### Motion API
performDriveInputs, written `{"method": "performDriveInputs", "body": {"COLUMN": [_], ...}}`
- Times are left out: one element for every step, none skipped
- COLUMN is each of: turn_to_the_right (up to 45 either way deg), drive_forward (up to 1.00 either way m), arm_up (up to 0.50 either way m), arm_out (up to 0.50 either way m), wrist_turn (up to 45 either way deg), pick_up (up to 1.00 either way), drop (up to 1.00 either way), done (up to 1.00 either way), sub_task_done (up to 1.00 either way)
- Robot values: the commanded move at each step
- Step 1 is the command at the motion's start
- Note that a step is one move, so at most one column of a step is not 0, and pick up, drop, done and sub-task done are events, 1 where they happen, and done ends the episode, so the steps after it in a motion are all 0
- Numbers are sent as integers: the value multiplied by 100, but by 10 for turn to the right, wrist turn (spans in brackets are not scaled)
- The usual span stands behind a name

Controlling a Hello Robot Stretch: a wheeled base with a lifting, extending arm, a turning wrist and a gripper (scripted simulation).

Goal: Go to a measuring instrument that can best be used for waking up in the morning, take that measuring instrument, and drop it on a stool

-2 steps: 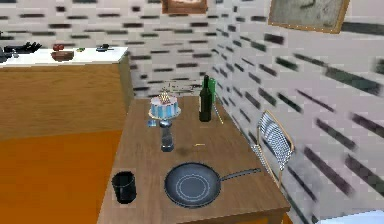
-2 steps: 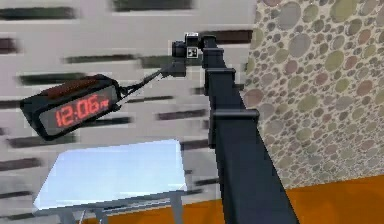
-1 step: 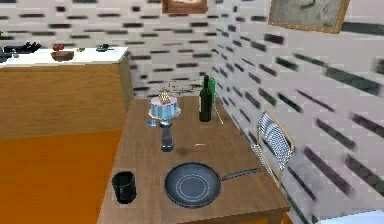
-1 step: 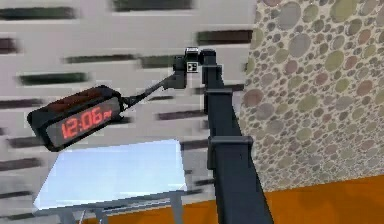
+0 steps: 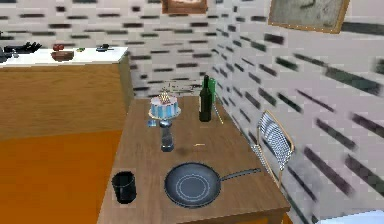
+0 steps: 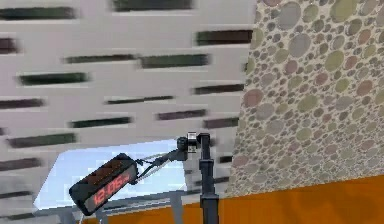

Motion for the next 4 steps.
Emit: {"method": "performDriveInputs", "body": {"turn_to_the_right": [0,0,0,0], "drive_forward": [0,0,0,0], "arm_up": [0,10,0,0], "arm_out": [0,0,-8,0], "wrist_turn": [0,0,0,0], "pick_up": [0,0,0,0], "drop": [100,0,0,0], "done": [0,0,0,100], "sub_task_done": [0,0,0,0]}}
